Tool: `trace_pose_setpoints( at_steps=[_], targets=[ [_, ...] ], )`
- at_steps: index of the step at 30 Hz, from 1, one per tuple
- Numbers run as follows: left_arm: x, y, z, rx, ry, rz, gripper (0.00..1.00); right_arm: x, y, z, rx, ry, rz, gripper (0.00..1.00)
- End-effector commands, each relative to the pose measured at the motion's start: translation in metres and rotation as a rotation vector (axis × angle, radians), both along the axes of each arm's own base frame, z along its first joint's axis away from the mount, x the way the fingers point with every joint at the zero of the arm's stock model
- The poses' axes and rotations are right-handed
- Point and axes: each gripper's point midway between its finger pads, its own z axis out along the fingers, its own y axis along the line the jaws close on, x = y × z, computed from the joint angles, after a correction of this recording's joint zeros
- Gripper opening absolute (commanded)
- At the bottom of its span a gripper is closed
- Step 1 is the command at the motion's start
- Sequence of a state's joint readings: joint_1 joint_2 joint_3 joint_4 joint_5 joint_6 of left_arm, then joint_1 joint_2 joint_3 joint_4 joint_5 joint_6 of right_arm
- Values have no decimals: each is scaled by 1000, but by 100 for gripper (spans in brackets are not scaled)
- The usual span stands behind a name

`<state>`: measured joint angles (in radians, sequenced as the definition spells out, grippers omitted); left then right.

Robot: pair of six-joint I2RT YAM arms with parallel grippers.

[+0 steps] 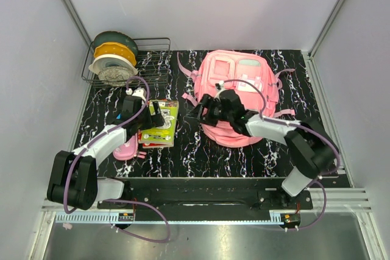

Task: Pack the student bag
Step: Pick up the book from the center of the board.

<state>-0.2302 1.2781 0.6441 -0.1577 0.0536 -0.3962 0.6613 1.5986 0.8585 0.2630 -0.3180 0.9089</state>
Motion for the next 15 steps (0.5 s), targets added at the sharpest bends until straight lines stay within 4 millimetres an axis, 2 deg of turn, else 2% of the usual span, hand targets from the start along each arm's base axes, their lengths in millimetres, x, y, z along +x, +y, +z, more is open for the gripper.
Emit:
trace_pose_setpoints(
  at_steps=[1, 3, 5, 6, 9, 10, 11, 15],
  targets=[
    [6, -10, 9, -51, -49, -27, 99, 16, 40, 33, 146, -69, 49, 75],
    [5, -11, 9, -63, -52, -29, 99, 18, 47, 23, 157, -27, 52, 75],
    [3, -12, 9, -65, -53, -30, 99, 19, 53, 20, 171, -11, 51, 75],
    [4, -10, 9, -62, -57, -25, 99, 20, 56, 9, 158, 15, 50, 75],
    [3, -10, 8, -60, -53, -24, 99, 19, 68, -5, 159, 47, 64, 75],
    [3, -10, 9, -62, -54, -27, 99, 21, 72, -4, 161, 40, 65, 75],
    [3, -10, 9, -62, -54, -25, 99, 19, 77, -18, 137, 60, 69, 75],
    [2, -12, 10, -76, -57, -23, 99, 22, 88, -33, 157, 90, 63, 75]
  ],
)
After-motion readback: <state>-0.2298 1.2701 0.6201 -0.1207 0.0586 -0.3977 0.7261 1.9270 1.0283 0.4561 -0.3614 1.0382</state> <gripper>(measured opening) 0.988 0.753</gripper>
